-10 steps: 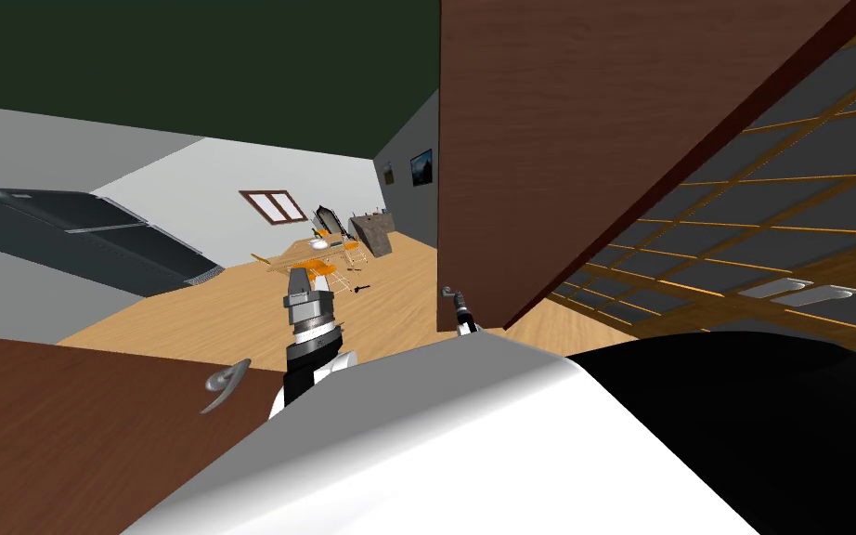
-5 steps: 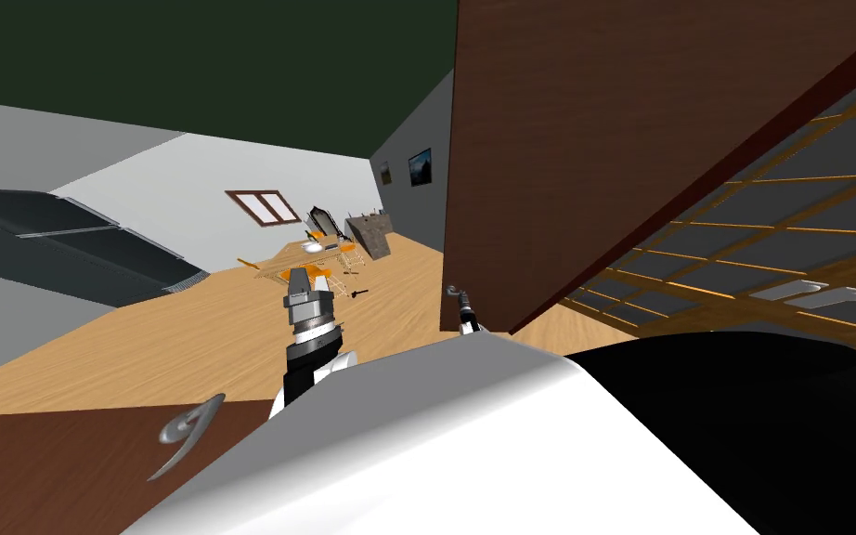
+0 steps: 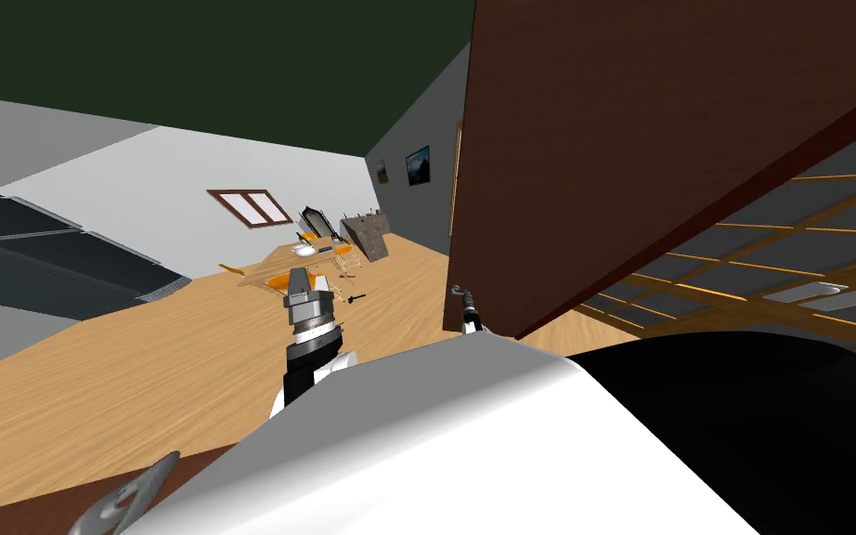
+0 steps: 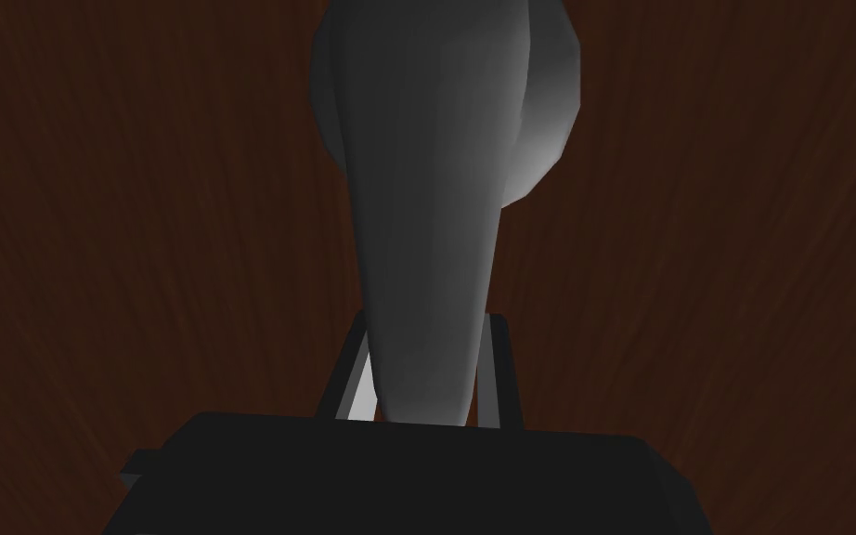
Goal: Push the door open
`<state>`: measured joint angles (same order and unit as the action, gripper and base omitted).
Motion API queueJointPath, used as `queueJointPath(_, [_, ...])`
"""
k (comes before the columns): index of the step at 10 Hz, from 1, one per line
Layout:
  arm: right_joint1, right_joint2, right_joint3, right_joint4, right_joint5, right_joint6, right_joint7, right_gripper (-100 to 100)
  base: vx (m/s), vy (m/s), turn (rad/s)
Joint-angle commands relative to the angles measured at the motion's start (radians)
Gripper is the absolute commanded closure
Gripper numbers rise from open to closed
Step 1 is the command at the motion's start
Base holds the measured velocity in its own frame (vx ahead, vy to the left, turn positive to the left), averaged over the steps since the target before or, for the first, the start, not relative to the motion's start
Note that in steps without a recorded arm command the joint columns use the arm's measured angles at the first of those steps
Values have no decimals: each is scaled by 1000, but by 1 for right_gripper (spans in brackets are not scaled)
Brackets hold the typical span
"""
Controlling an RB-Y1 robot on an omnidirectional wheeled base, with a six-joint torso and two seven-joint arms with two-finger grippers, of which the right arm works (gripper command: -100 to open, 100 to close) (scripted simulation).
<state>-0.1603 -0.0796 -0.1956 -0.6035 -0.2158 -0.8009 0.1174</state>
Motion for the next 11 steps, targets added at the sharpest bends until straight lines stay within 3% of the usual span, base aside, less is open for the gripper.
queueJointPath(1, [-11, -10, -26, 10, -15, -11, 9, 100, 189, 99, -82])
queueJointPath(9, [-7, -6, -92, 12, -56, -13, 31, 100, 192, 66, -59])
queueJointPath(11, [2, -23, -113, 20, -68, -18, 33, 100, 101, -13, -45])
